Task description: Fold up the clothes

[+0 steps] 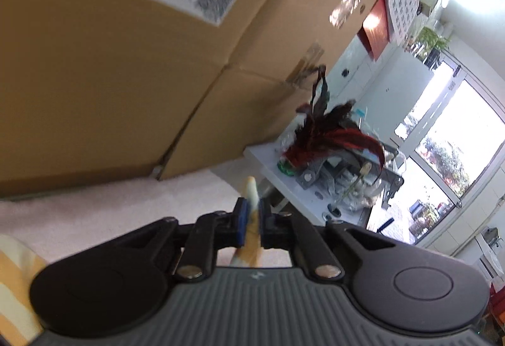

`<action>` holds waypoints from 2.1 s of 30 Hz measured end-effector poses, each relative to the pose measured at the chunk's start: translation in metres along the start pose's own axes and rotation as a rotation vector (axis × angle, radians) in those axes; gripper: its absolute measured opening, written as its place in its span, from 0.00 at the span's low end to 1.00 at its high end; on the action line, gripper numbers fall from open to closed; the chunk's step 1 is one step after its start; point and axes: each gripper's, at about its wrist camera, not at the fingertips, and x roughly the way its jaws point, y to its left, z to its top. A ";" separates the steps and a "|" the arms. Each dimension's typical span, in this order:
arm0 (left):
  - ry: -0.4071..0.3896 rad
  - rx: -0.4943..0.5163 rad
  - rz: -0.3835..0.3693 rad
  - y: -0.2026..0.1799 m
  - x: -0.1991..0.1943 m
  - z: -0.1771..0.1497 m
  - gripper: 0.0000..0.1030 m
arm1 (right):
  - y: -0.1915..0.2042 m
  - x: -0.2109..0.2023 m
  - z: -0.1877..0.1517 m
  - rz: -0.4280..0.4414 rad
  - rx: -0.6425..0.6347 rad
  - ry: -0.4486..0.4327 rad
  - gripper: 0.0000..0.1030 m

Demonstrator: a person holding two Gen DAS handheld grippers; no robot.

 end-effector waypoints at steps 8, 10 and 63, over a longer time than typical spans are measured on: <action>-0.285 -0.006 0.103 0.005 -0.124 0.056 0.00 | 0.006 0.001 -0.003 -0.007 -0.044 0.012 0.46; -0.343 -0.006 0.116 0.006 -0.154 0.063 0.00 | 0.007 0.001 -0.003 -0.004 -0.047 0.013 0.47; 0.026 0.022 0.296 0.118 -0.159 -0.054 0.02 | 0.116 0.033 -0.131 0.083 -0.552 0.455 0.07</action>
